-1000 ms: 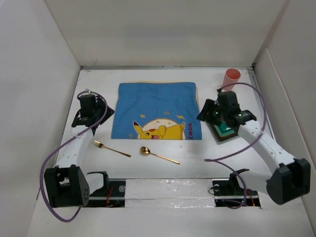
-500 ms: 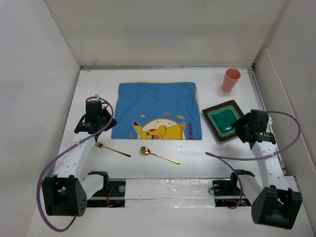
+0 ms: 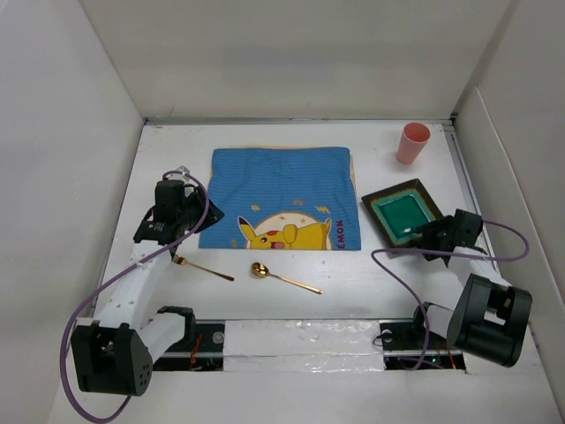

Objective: Set the dinner table for one person

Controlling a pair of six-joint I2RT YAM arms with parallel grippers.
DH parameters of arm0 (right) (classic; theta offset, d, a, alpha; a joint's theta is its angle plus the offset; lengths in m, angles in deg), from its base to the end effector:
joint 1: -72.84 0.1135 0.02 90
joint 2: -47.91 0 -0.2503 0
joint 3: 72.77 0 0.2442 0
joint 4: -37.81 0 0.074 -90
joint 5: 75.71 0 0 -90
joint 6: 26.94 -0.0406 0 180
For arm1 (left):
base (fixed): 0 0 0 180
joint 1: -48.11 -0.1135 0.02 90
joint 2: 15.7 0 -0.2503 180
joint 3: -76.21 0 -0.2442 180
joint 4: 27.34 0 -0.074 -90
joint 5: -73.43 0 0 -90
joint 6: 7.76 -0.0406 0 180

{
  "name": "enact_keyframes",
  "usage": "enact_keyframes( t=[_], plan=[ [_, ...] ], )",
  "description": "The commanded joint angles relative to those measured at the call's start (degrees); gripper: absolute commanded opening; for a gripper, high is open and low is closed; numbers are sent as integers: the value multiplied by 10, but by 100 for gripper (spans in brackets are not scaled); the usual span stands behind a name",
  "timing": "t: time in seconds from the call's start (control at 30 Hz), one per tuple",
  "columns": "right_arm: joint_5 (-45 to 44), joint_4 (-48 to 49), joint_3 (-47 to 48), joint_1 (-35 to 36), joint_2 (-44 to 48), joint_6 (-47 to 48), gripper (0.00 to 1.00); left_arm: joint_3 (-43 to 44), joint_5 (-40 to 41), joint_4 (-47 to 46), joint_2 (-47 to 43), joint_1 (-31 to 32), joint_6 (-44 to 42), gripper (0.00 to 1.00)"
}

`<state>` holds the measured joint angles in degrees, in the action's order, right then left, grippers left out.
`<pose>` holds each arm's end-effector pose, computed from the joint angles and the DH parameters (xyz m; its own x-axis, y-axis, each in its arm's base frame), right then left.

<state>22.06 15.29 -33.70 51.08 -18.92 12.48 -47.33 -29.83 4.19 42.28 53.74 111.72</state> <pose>0.1976 -0.0730 0.1420 -0.2319 0.9167 -0.3255 0.7342 0.3844 0.5597 0.2245 -0.0315 0.2573 -0.6136 -0.4208 -0.6681 -0.0174 0.8531 -0.5214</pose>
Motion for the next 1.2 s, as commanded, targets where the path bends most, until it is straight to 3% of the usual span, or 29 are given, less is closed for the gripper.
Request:
enact_keyframes(
  t=[0.0,0.1,0.2,0.27,0.3,0.47,0.63,0.9,1.03,1.17],
  plan=[
    [39,78,-25,-5,-34,-40,61,0,-19,-19,-15,1,-6,32],
    [40,118,-28,-5,-49,-61,60,1,-18,-21,-17,1,-5,32],
    [41,111,-15,-12,-80,-65,50,2,-13,-24,-17,1,-3,32],
    [35,100,-10,-18,-91,-67,41,8,-11,-24,-15,1,-4,32],
    [33,101,-12,-25,-98,-67,30,13,-5,-24,-15,1,-4,32],
    [20,44,-8,-30,-59,-51,0,26,4,-17,-9,1,-6,31],
    [-28,-119,62,-30,88,-7,0,33,-6,-13,0,1,-2,32],
    [-29,-196,328,51,101,58,0,33,-54,-38,28,1,13,33],
    [-40,-216,406,98,111,85,0,71,-41,-30,42,1,-3,33],
    [26,-190,452,139,111,88,0,84,-43,-35,53,1,-4,35]
  ],
)
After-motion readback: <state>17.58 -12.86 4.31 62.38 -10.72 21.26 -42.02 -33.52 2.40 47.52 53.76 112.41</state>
